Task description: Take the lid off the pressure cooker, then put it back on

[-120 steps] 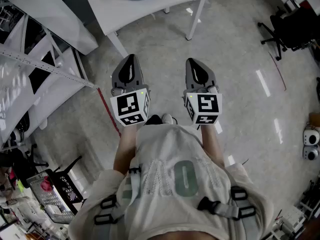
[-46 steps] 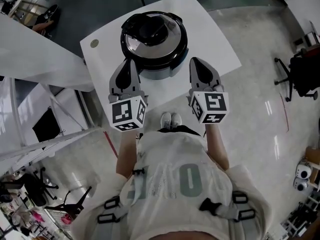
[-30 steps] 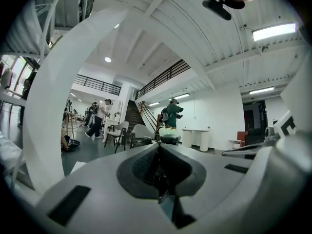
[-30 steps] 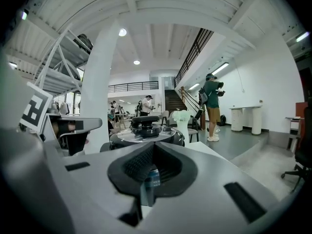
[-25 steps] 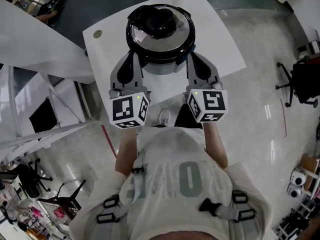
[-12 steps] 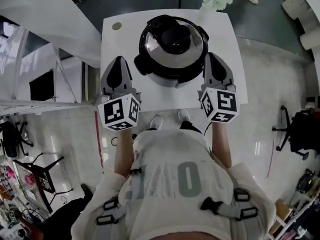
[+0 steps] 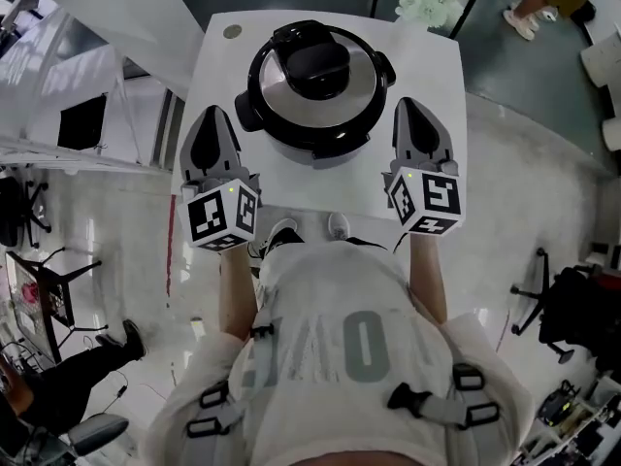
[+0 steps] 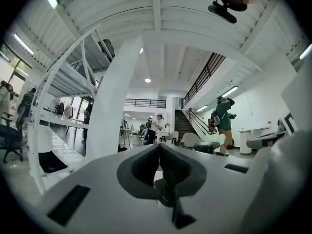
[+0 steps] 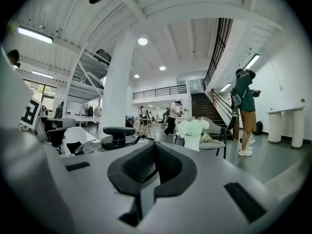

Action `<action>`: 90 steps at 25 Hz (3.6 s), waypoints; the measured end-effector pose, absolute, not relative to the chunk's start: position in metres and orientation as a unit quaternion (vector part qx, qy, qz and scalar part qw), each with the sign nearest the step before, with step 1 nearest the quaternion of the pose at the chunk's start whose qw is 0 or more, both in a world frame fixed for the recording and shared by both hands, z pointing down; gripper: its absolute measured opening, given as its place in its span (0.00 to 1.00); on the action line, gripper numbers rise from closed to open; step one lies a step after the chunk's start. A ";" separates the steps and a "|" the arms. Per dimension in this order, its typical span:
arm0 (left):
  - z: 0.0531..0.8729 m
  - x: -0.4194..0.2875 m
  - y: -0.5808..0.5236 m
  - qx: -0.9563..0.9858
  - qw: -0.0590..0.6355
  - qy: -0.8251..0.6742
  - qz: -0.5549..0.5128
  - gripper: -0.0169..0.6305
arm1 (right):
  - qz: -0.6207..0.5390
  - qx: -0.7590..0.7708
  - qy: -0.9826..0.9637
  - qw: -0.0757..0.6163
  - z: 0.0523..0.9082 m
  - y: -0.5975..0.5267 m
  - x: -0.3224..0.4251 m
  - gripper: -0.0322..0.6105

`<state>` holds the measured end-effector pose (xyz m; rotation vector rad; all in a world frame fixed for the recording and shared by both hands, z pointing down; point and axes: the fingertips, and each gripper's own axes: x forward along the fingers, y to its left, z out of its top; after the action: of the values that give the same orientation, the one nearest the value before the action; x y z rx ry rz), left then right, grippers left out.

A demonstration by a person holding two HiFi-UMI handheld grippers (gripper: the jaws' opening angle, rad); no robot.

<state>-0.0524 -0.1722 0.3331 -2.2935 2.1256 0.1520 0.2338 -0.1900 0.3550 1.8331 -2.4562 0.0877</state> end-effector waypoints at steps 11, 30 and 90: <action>0.335 -0.007 -0.150 -0.748 0.005 0.661 0.061 0.28 | 0.050 0.491 -0.870 0.021 0.363 -0.195 0.232 0.62; 0.318 0.024 -0.165 -0.797 0.006 0.603 0.030 0.71 | 0.017 0.388 -0.920 0.048 0.350 -0.202 0.213 0.68; 0.363 0.069 -0.249 -0.936 0.011 0.230 -0.267 0.35 | -0.027 0.191 -0.951 0.241 0.361 -0.237 0.120 0.40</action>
<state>0.0686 -0.2491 0.3633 -2.9192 0.7173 -0.8340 0.1197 -0.2365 0.3606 0.5217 -2.6010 -0.0729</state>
